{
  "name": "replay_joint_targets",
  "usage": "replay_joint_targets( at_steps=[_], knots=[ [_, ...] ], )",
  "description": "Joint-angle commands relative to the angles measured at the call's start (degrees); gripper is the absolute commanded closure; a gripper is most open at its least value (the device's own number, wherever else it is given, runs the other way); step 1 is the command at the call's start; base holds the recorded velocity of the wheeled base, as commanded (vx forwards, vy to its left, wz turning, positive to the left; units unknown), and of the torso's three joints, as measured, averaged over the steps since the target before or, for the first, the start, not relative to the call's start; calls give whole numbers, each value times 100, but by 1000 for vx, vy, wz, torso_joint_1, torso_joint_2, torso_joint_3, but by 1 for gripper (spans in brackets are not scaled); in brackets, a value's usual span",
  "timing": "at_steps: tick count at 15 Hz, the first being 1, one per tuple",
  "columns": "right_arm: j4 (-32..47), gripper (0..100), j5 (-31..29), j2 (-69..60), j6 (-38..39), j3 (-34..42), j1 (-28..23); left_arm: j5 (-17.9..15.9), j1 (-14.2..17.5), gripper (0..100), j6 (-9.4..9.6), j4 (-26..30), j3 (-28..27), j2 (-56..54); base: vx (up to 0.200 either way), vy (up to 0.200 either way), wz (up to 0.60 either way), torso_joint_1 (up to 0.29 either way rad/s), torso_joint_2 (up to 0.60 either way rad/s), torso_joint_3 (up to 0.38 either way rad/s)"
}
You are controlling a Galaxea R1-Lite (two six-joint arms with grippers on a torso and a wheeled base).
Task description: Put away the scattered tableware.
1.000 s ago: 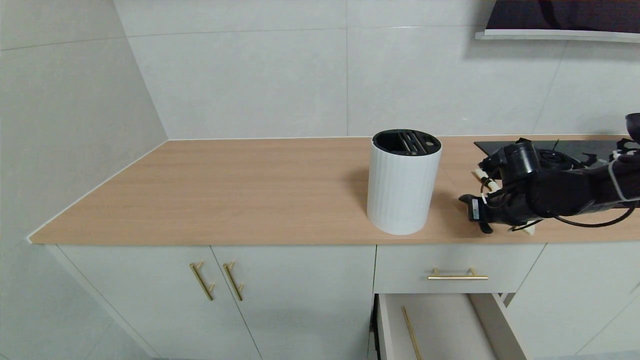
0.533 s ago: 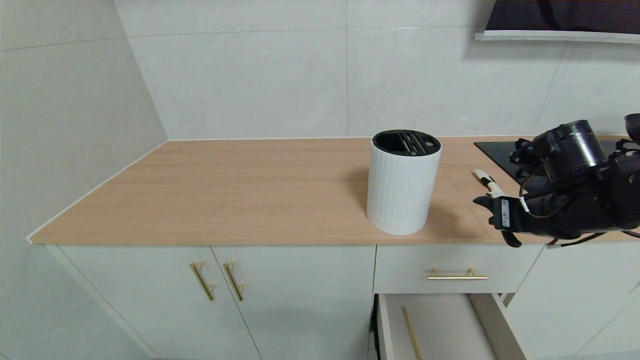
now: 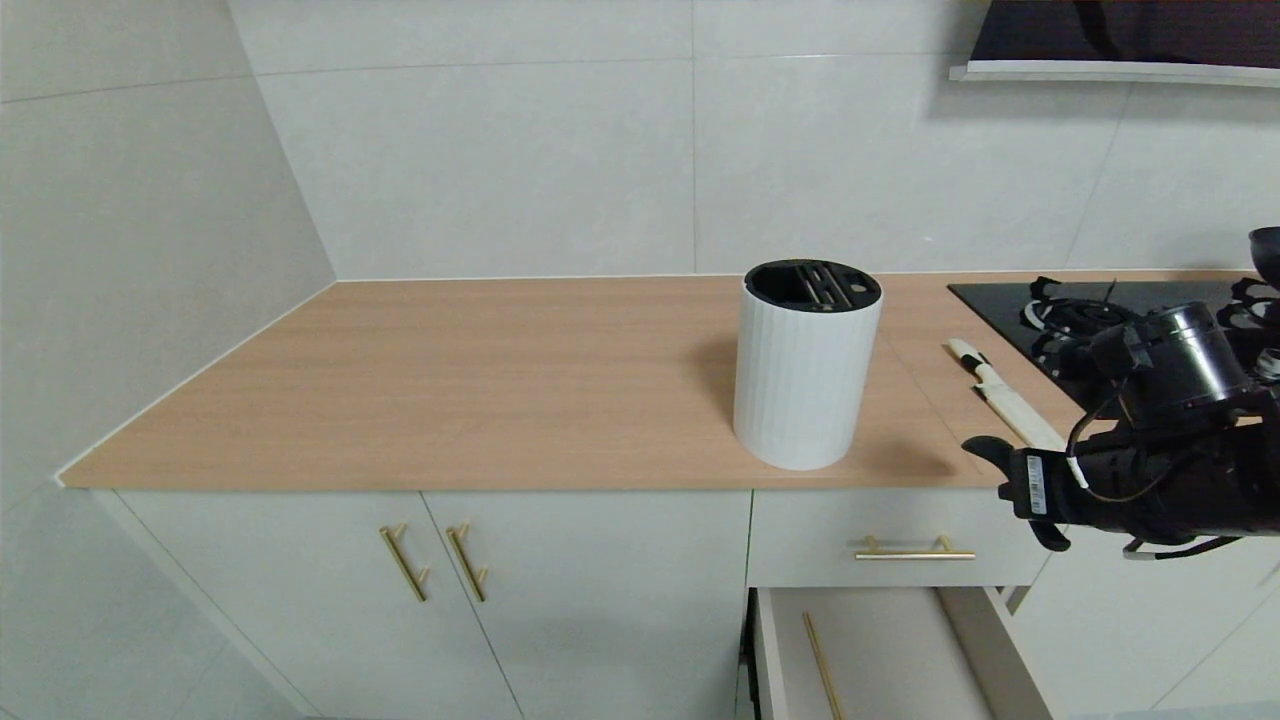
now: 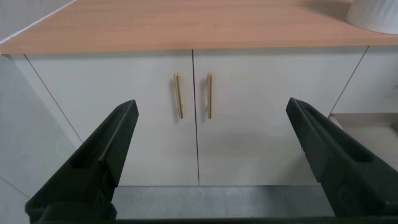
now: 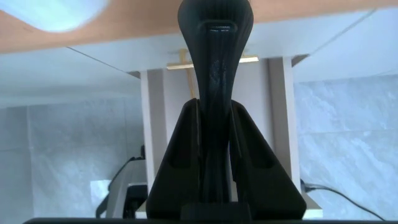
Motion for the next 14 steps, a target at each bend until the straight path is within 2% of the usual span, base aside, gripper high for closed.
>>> replay_joint_targets(
  at_steps=[1, 4, 14],
  knots=[
    [-25, 100, 1, 162, -12, 85, 3, -2, 0, 0, 2, 2, 0, 0, 0, 0, 0, 0, 0, 0],
    [-25, 100, 1, 154, -29, 129, 29, -2, 0, 0, 2, 2, 0, 0, 0, 0, 0, -60, 125, 80],
    [-25, 100, 1, 127, -223, 393, 398, -2, 0, 0, 2, 2, 0, 0, 0, 0, 0, -199, 479, 277]
  ],
)
